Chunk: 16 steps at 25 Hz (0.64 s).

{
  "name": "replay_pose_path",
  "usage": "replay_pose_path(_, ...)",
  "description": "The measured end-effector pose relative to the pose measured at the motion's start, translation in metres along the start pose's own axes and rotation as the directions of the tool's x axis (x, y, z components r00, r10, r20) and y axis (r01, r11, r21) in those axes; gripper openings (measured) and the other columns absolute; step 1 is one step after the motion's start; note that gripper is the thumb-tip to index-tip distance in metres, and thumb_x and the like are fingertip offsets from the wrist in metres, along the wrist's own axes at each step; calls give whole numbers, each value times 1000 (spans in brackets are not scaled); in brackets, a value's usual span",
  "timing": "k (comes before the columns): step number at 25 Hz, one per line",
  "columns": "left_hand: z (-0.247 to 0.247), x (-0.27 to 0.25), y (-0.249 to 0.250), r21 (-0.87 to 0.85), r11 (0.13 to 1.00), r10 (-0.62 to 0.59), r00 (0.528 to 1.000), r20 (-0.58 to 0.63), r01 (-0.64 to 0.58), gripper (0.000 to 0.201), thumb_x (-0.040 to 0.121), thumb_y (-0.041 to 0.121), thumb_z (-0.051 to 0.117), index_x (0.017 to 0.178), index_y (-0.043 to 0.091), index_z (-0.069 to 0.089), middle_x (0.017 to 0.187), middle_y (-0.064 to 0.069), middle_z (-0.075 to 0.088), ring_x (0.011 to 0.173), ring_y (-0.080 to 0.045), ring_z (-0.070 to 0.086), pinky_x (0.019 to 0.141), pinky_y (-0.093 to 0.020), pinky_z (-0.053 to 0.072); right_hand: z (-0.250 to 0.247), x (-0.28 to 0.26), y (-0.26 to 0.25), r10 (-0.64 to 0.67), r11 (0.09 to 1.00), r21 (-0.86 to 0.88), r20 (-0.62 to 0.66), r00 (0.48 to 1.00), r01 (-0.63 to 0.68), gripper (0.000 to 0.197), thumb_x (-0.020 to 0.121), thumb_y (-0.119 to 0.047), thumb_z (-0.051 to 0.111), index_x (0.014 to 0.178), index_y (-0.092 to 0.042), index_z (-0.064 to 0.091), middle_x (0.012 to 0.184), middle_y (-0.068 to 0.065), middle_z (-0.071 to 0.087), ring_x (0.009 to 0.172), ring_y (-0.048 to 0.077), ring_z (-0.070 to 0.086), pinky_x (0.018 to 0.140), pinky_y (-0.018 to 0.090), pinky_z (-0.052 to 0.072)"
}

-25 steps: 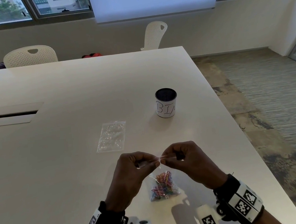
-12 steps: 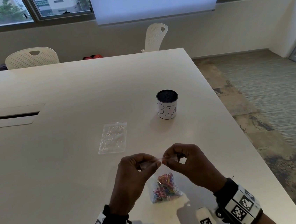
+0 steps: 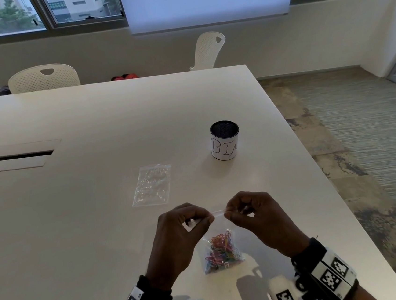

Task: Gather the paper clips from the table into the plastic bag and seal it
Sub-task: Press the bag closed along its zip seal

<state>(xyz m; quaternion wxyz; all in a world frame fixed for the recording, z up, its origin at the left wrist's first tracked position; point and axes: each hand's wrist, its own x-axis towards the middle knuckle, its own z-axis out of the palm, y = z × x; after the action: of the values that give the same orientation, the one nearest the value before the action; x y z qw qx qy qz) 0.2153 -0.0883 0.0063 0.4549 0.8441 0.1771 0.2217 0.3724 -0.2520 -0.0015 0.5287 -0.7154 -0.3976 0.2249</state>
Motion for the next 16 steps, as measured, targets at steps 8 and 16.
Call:
replay_pose_path(8, -9, -3, -10, 49, 998, -37, 996, -76, 40, 9, 79, 28, 87, 74, 29, 79, 75, 14, 74, 72, -13, 62, 67, -13, 47, -8, -5, 2, 69, 997, 40, -30, 997, -67, 8, 92, -23, 77, 87, -18, 74, 88, 1, 76, 85, 21, 69, 78, 29, 57)
replay_pose_path(16, -21, 7, -7, 69, 998, -9, 997, -75, 15, 8, 77, 23, 87, 81, 29, 85, 77, 18, 76, 72, -12, 66, 68, -9, 47, -9, 5, -6, -65, 997, -43, -71, 995, 62, 6, 90, -17, 79, 85, -18, 76, 89, -5, 76, 86, 14, 71, 81, 34, 58)
